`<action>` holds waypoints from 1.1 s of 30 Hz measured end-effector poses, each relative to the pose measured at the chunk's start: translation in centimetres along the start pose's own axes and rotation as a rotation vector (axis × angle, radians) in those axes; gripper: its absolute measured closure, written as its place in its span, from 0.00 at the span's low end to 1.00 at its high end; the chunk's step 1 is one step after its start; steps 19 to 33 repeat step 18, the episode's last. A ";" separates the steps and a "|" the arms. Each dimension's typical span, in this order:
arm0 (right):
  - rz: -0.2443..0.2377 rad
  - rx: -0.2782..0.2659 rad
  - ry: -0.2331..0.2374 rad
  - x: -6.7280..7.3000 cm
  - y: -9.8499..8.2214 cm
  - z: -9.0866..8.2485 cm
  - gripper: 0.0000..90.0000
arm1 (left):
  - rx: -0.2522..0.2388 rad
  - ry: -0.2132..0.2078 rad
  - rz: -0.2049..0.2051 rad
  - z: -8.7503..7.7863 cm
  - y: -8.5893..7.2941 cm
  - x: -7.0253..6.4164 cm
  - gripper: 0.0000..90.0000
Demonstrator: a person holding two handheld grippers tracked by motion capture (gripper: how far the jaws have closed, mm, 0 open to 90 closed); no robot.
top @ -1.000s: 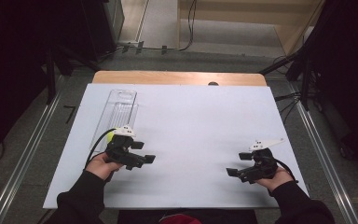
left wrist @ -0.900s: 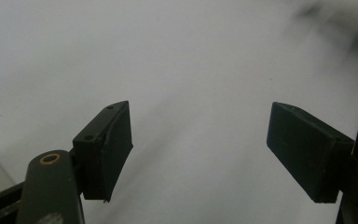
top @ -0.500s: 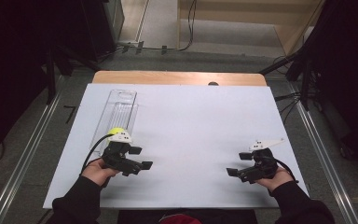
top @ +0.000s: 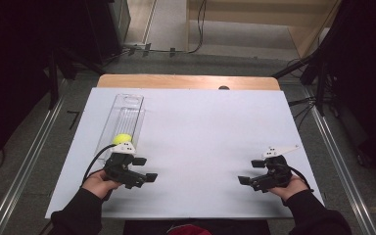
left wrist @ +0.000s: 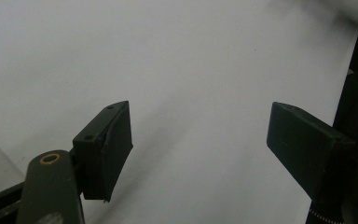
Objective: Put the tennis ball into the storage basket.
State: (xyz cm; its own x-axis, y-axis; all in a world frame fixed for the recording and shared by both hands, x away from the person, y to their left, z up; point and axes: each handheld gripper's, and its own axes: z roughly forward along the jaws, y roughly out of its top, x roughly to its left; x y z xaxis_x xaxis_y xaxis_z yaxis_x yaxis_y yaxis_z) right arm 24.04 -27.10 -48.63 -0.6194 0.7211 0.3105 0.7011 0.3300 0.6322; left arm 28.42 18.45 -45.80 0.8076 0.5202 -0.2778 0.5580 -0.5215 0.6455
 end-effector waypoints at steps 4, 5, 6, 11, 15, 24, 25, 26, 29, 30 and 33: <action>0.000 0.001 0.000 0.0 0.0 0.0 0.08 | 0.003 -0.001 0.007 0.1 0.0 0.0 0.26; 0.001 0.001 -0.001 0.0 0.0 0.0 0.08 | 0.004 -0.002 0.007 0.1 0.0 0.0 0.26; 0.000 0.001 -0.001 0.0 0.0 0.0 0.08 | 0.004 -0.002 0.008 0.1 0.0 0.0 0.26; 0.000 0.001 -0.001 0.0 0.0 0.0 0.08 | 0.003 -0.004 0.007 0.0 0.0 0.0 0.26; 0.002 0.000 0.000 -0.1 0.0 0.1 0.08 | 0.003 -0.004 0.009 0.0 0.0 0.0 0.26; 0.002 0.000 0.001 -0.1 0.0 0.1 0.08 | 0.004 -0.004 0.006 0.0 0.0 0.0 0.26; 0.002 0.000 0.001 -0.1 0.0 0.1 0.08 | 0.004 -0.004 0.006 0.0 0.0 0.0 0.26; 0.002 0.000 0.001 -0.1 0.0 0.1 0.08 | 0.004 -0.004 0.006 0.0 0.0 0.0 0.26; 0.002 0.000 0.001 -0.1 0.0 0.1 0.08 | 0.004 -0.004 0.006 0.0 0.0 0.0 0.26; 0.002 0.000 0.001 -0.1 0.0 0.1 0.08 | 0.004 -0.004 0.006 0.0 0.0 0.0 0.26; 0.002 0.000 0.001 -0.1 0.0 0.1 0.08 | 0.004 -0.004 0.006 0.0 0.0 0.0 0.26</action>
